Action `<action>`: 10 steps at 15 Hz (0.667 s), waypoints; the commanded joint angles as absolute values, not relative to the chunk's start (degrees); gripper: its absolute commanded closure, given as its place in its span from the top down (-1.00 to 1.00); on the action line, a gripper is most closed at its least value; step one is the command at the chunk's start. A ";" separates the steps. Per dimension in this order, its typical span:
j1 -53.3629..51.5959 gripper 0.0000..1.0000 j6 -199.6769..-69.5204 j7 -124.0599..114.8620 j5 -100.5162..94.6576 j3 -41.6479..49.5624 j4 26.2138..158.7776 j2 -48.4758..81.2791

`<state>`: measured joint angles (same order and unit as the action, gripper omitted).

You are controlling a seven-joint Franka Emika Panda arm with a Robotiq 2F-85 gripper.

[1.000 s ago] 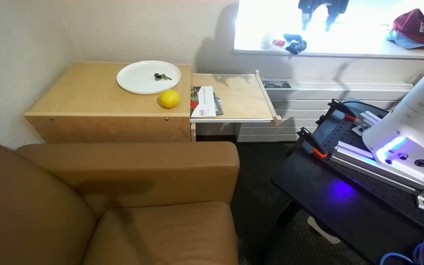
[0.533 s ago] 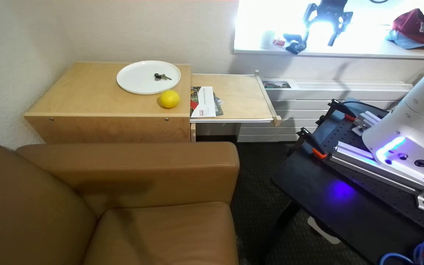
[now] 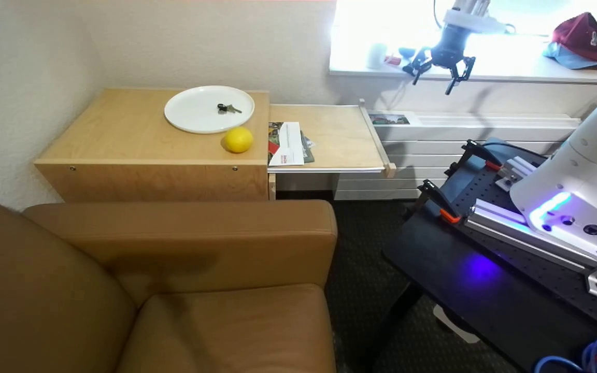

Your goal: Push the nightstand shelf closed

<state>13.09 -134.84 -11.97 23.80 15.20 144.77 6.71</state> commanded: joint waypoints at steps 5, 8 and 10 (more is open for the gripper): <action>13.86 1.00 -138.30 -12.69 23.67 14.91 141.83 9.37; 12.87 1.00 -147.49 -12.51 23.66 13.84 144.27 13.35; 12.38 1.00 -153.51 -12.44 24.00 12.84 145.37 16.20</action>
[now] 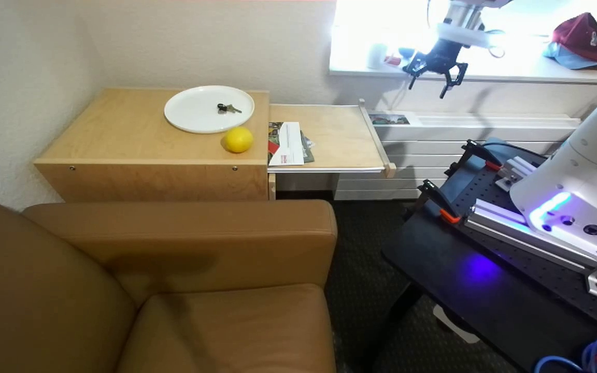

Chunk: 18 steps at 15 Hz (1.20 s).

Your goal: Push the nightstand shelf closed

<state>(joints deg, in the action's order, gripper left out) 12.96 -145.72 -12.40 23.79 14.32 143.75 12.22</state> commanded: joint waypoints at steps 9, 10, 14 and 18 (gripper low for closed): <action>10.02 1.00 -160.94 -16.43 23.08 7.69 144.20 28.36; 10.77 1.00 -161.43 -15.44 23.10 7.84 145.12 26.83; 9.52 1.00 -162.64 -17.02 22.61 8.46 143.63 29.85; 11.58 1.00 -171.36 -17.06 25.55 4.91 141.24 35.58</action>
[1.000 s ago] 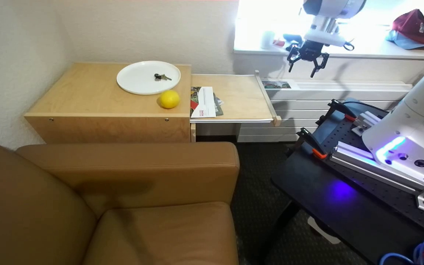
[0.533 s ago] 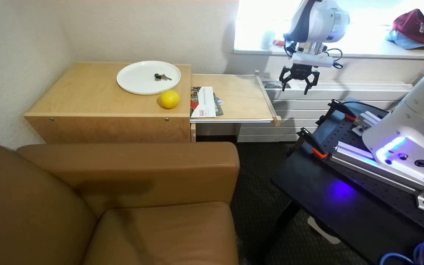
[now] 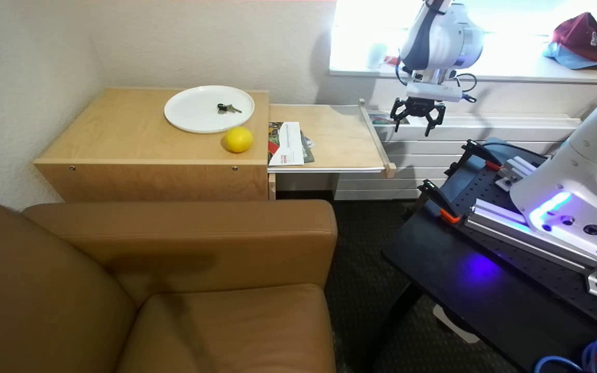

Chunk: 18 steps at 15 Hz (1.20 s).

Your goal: Push the nightstand shelf closed

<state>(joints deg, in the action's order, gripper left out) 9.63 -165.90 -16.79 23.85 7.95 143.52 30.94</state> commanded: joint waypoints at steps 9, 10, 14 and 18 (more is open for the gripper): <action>22.59 1.00 -173.68 -16.87 31.41 -9.29 134.90 41.96; 22.61 1.00 -173.95 -17.25 31.68 -9.70 134.41 42.58; 23.97 1.00 -174.90 -15.98 32.37 -13.70 134.64 42.93; 26.92 1.00 -178.40 -11.78 31.17 -21.43 138.90 41.73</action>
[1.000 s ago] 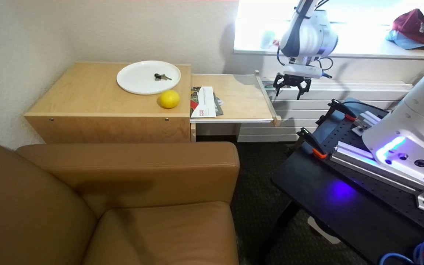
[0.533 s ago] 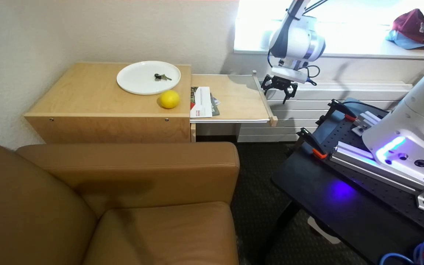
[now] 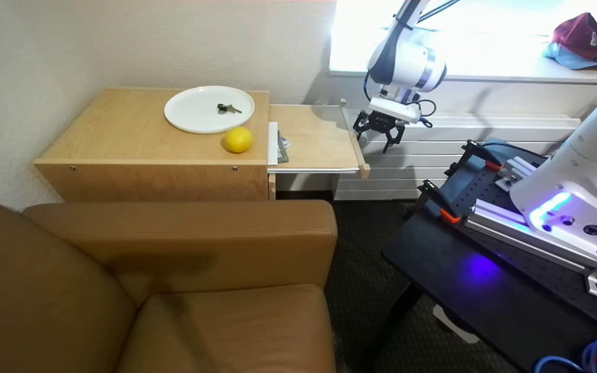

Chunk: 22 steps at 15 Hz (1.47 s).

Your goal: Push the nightstand shelf closed

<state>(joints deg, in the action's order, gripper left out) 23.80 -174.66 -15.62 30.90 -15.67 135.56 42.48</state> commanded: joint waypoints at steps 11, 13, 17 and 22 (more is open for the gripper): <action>23.24 1.00 -199.08 -17.38 14.57 -30.63 148.62 38.31; 22.77 1.00 -198.72 -20.09 12.09 -29.90 147.36 40.69; 19.90 1.00 -194.35 -22.02 14.29 -23.63 148.27 35.99; 18.06 1.00 -196.45 -22.76 13.02 -18.47 147.39 37.56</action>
